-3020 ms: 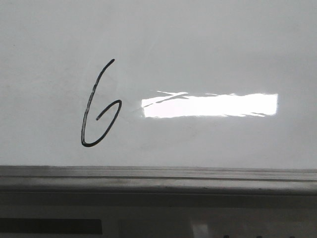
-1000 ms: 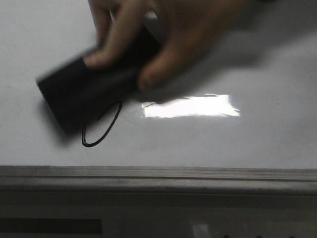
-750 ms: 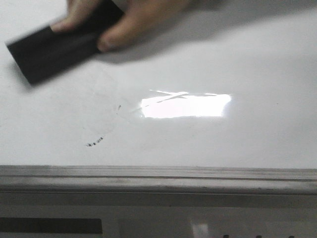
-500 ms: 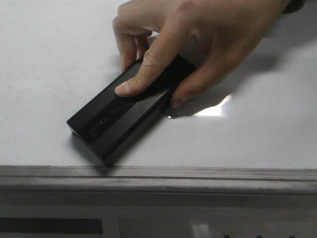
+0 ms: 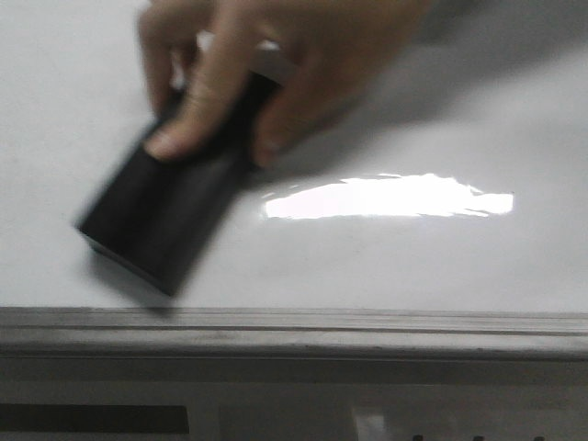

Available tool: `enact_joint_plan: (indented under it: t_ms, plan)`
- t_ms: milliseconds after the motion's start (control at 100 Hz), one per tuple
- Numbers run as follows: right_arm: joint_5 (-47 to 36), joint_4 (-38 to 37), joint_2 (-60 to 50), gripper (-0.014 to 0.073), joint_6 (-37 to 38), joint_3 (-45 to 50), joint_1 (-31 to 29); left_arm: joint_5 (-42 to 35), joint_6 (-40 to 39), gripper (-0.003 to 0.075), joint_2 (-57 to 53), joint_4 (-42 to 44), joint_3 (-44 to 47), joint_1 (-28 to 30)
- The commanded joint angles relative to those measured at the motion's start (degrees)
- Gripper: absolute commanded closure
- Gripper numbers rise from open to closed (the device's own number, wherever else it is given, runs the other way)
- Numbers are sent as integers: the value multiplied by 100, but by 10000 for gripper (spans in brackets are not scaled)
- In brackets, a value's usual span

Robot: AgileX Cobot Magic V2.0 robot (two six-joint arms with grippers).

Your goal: Write number 6 on whiteboard

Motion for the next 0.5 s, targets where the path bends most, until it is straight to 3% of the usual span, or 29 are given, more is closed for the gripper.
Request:
enact_joint_plan:
  t_ms: [0, 310, 490]
  plan:
    - [-895, -39, -30, 657, -55, 272, -594, -370, -50, 741, -166, -3, 140, 4]
    - [-1252, -113, -30, 657, -55, 1338, -3126, -370, -40, 741, -166, -3, 140, 4]
    - [-180, -489, -30, 657, -25, 1326, -4576, -370, -40, 741, -166, -3, 140, 4]
